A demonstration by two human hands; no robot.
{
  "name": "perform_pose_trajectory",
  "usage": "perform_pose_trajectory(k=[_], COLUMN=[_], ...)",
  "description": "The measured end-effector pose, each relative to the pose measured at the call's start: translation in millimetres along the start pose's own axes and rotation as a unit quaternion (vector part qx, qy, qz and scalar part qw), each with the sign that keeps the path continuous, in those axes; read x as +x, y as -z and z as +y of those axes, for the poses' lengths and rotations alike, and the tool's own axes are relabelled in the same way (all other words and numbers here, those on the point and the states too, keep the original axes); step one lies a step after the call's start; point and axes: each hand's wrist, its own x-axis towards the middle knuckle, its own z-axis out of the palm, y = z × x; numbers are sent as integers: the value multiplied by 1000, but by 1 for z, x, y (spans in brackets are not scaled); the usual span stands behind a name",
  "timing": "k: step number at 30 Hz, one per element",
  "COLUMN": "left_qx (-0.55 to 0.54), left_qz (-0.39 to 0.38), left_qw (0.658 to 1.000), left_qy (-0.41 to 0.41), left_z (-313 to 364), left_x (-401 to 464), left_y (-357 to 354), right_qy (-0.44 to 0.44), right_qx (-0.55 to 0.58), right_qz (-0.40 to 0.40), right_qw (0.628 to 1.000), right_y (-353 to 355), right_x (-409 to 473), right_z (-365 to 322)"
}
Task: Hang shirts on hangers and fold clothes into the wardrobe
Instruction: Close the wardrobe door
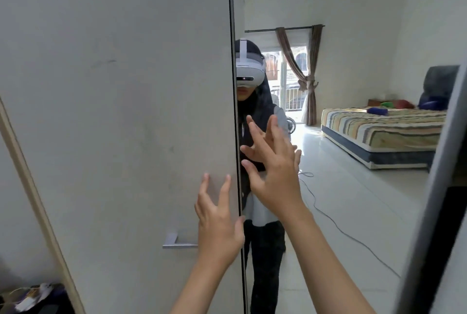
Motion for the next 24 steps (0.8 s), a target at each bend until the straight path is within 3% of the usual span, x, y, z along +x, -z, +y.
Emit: perform_pose_trajectory(k=[4,12,19,24], left_qx=[-75,-192,-287,-363], left_qz=[-52,-166,-274,-305], left_qw=[996,966,911,876], left_qy=[1,-48,-115,-82], left_z=[22,96,177,234], left_x=[-24,-66,-76,-65], left_y=[-10,-56,-129,-194], right_qy=[-59,-168,-215,-249], right_qx=[42,-99,-154,-148], right_qz=[26,55,100,77], right_qw=[997,979,959,954], right_y=[27,116,203,244], right_x=[-32,-101,-121,-125], right_z=[8,57,128,202])
